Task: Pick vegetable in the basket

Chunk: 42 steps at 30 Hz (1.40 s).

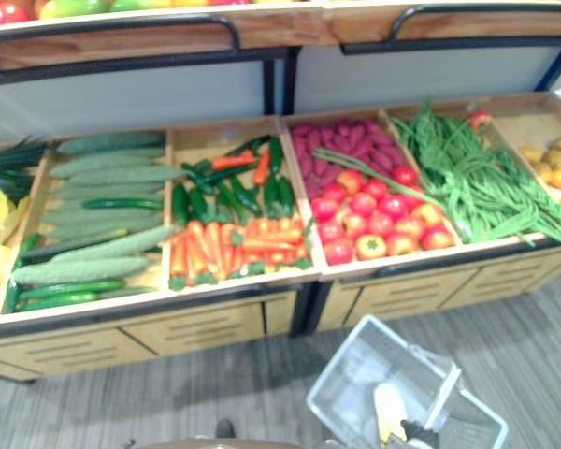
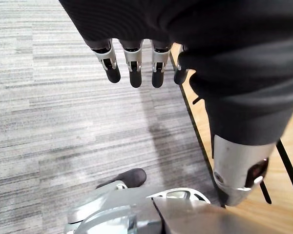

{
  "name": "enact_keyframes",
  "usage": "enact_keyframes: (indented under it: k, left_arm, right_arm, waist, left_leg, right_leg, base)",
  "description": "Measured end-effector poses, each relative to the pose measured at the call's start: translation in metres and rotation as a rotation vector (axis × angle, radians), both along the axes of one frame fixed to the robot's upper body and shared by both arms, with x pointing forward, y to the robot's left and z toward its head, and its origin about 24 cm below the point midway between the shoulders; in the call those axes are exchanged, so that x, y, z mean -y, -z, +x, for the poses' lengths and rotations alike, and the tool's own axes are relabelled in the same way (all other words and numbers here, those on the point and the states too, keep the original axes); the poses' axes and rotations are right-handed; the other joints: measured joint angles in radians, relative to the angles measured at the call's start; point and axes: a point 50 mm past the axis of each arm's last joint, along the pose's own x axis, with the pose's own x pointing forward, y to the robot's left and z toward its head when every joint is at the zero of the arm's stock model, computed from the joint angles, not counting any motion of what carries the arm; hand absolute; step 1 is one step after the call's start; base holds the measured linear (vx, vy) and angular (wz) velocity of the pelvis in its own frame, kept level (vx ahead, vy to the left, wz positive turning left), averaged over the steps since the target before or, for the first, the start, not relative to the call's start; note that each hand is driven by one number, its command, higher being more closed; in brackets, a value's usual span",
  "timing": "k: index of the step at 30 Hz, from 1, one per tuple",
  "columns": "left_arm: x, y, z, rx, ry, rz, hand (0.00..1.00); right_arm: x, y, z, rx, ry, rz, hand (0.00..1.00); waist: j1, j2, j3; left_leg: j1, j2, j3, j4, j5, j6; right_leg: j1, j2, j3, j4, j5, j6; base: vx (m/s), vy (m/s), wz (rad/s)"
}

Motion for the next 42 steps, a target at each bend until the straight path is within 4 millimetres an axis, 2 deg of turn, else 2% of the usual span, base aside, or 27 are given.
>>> enact_keyframes:
  k: [2,3,6,8,9,13,15,17,20,28,35,36,42]
  left_arm:
    - [-0.004,-0.001,0.003,0.013,-0.017,0.015,0.0]
    - [-0.004,-0.002,0.005,0.02,-0.029,0.015,0.0]
    - [-0.011,-0.004,0.01,0.045,-0.067,0.029,0.0]
    - [-0.014,-0.005,0.014,0.058,-0.083,0.034,0.0]
    - [-0.016,-0.005,0.013,0.062,-0.103,0.037,0.0]
    - [-0.014,-0.004,0.008,0.057,-0.142,0.029,0.0]
    - [-0.013,-0.003,0.006,0.05,-0.144,0.023,0.0]
    - [-0.011,-0.002,-0.001,0.033,-0.149,0.019,0.0]
    - [-0.008,0.0,-0.006,0.014,-0.151,0.008,0.0]
    - [-0.005,0.001,-0.008,0.002,-0.144,0.0,0.0]
    - [-0.004,0.002,-0.009,-0.007,-0.14,-0.004,0.0]
    - [-0.009,0.001,-0.01,-0.034,-0.073,0.013,0.0]
    - [-0.01,0.001,-0.01,-0.033,-0.076,0.015,0.0]
  right_arm:
    - [-0.005,0.001,0.001,-0.004,-0.021,0.007,1.0]
    - [-0.008,0.002,0.001,-0.005,-0.028,0.012,1.0]
    - [-0.023,0.006,0.004,-0.006,-0.052,0.05,1.0]
    - [-0.028,0.009,0.0,-0.014,-0.04,0.067,1.0]
    - [-0.029,0.009,0.001,-0.013,-0.04,0.072,1.0]
    - [-0.033,0.01,0.003,-0.015,-0.076,0.084,1.0]
    - [-0.034,0.011,0.005,-0.013,-0.082,0.092,1.0]
    - [-0.028,0.01,0.003,-0.017,-0.064,0.083,1.0]
    - [-0.024,0.011,0.0,-0.024,-0.072,0.085,1.0]
    - [-0.028,0.015,-0.01,-0.044,-0.03,0.121,1.0]
    - [-0.027,0.014,-0.013,-0.039,-0.022,0.116,1.0]
    - [-0.032,0.015,-0.003,-0.034,-0.071,0.124,1.0]
    - [-0.033,0.015,-0.002,-0.03,-0.073,0.126,1.0]
  waist:
    - [-0.003,-0.019,0.011]
    - [-0.002,-0.026,0.015]
    - [-0.003,-0.046,0.03]
    - [-0.001,-0.05,0.03]
    - [0.001,-0.056,0.026]
    - [0.026,-0.058,0.012]
    - [0.025,-0.058,0.006]
    - [0.025,-0.033,-0.003]
    - [0.023,-0.013,-0.01]
    - [-0.001,-0.002,-0.015]
    - [-0.002,0.012,-0.004]
    - [-0.031,-0.02,0.045]
    - [-0.03,-0.026,0.041]
  left_leg:
    - [0.002,-0.012,-0.026,0.0,-0.001,0.002]
    - [0.003,-0.015,-0.031,0.0,-0.002,0.004]
    - [-0.003,-0.02,-0.087,-0.001,-0.006,0.01]
    - [-0.003,-0.013,-0.131,-0.001,-0.006,0.006]
    - [0.0,-0.009,-0.142,-0.001,-0.008,0.003]
    - [0.002,0.003,-0.187,0.006,-0.008,0.003]
    - [0.008,0.007,-0.202,0.006,-0.007,0.002]
    - [0.013,0.016,-0.214,0.007,-0.003,-0.007]
    - [0.012,0.027,-0.215,0.007,0.015,-0.035]
    - [0.011,0.048,-0.244,0.006,0.023,-0.045]
    - [-0.006,0.051,-0.248,0.0,0.031,-0.037]
    - [-0.055,0.062,-0.249,-0.003,0.057,-0.062]
    - [-0.055,0.064,-0.229,-0.003,0.051,-0.064]
  right_leg:
    - [-0.01,0.034,0.101,-0.009,-0.015,-0.025]
    - [-0.004,0.041,0.118,-0.021,-0.016,-0.026]
    - [0.017,0.078,0.208,-0.038,0.021,-0.048]
    - [0.027,0.1,0.263,-0.038,0.048,-0.038]
    - [0.036,0.105,0.271,-0.038,0.06,-0.018]
    - [0.047,0.125,0.271,-0.031,0.071,-0.001]
    - [0.066,0.133,0.272,-0.031,0.072,0.001]
    - [0.076,0.147,0.274,-0.037,0.091,0.022]
    - [0.094,0.161,0.272,-0.071,0.119,0.036]
    - [0.149,0.185,0.221,-0.141,0.123,0.033]
    - [0.142,0.191,0.217,-0.156,0.123,0.034]
    - [0.139,0.205,0.222,-0.19,0.025,0.044]
    - [0.124,0.202,0.248,-0.187,0.025,0.044]
  base:
    - [0.01,0.059,0.31]
    - [0.08,0.051,0.32]
    - [0.15,0.046,0.46]
    - [0.22,0.018,0.72]
    - [0.19,-0.015,0.46]
    - [0.23,-0.053,0.35]
    - [0.22,-0.08,0.38]
    - [0.17,-0.087,0.11]
    - [0.09,-0.069,-0.01]
    - [0.04,-0.113,0.14]
    - [-0.03,-0.046,0.0]
    - [0.0,0.0,0.0]
    - [0.01,-0.001,-0.08]
